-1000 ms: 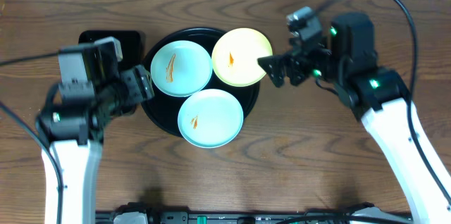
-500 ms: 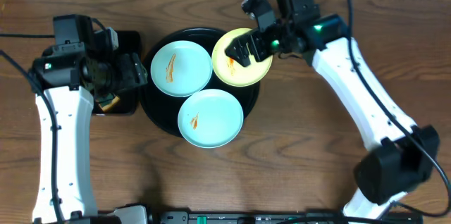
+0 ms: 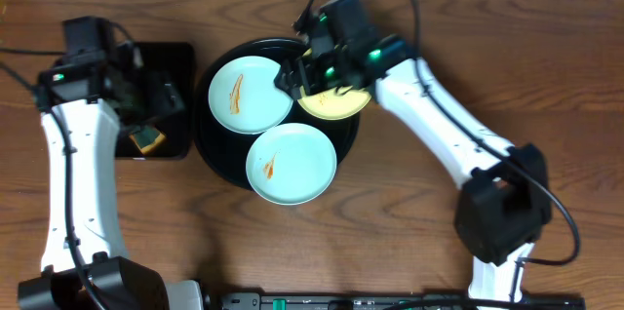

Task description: Clean dirty plates on tray and stack at the side

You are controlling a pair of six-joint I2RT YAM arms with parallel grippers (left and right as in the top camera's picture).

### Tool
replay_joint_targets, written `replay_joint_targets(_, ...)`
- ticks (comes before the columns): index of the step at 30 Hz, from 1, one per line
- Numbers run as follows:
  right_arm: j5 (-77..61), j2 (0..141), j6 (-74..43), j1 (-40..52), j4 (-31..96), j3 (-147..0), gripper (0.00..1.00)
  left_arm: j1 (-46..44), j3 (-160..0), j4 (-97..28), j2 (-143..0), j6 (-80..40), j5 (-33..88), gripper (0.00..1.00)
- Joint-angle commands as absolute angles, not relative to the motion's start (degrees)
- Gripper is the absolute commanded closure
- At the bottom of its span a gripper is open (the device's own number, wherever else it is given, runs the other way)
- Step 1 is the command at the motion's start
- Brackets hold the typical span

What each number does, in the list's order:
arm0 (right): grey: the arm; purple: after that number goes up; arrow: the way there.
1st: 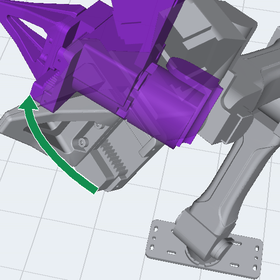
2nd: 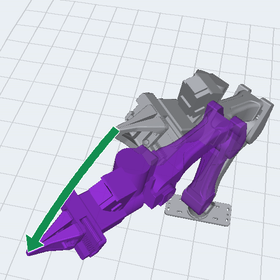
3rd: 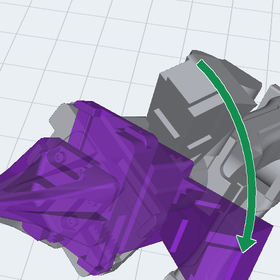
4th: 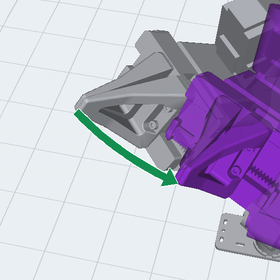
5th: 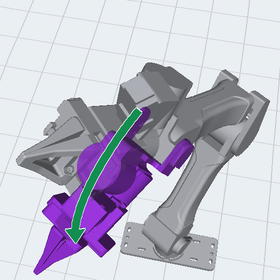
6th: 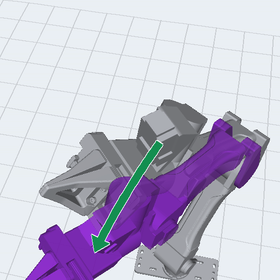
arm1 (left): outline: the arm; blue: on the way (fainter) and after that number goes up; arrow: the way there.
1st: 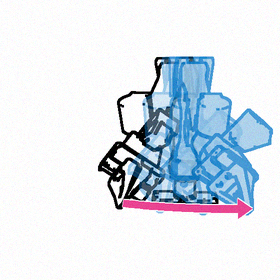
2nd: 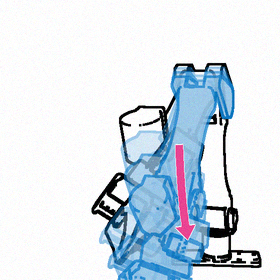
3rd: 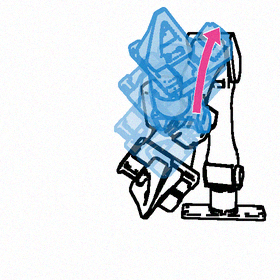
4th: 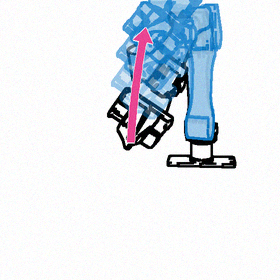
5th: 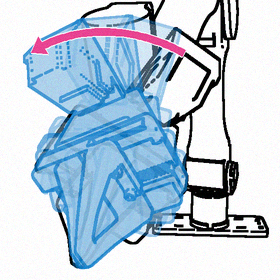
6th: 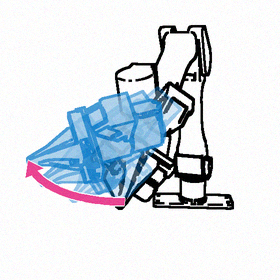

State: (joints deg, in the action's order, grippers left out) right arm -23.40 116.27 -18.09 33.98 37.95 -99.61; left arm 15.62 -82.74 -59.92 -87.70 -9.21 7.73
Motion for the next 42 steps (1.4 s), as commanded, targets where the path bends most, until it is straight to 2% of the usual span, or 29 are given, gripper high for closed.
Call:
replay_joint_targets(1, -17.5, 118.5, -25.8, 35.8, 38.8, -100.7, 0.30, 18.5, -83.5, -59.2, -87.7, -11.7, 4.6, 0.21)
replay_joint_targets(11, -12.6, 124.1, -33.3, 37.6, 39.4, -100.7, 0.51, 19.7, -83.5, -55.8, -87.8, -11.7, 3.3, 0.21)
replay_joint_targets(17, -12.0, 125.8, -34.1, 37.8, 37.2, -100.7, 0.69, 19.7, -83.5, -55.6, -87.8, -11.7, 3.3, 0.21)
replay_joint_targets(42, -5.4, 129.4, -37.7, 40.3, 36.6, -100.7, 0.74, 19.7, -81.6, -55.1, -90.9, -11.7, 3.4, 0.21)
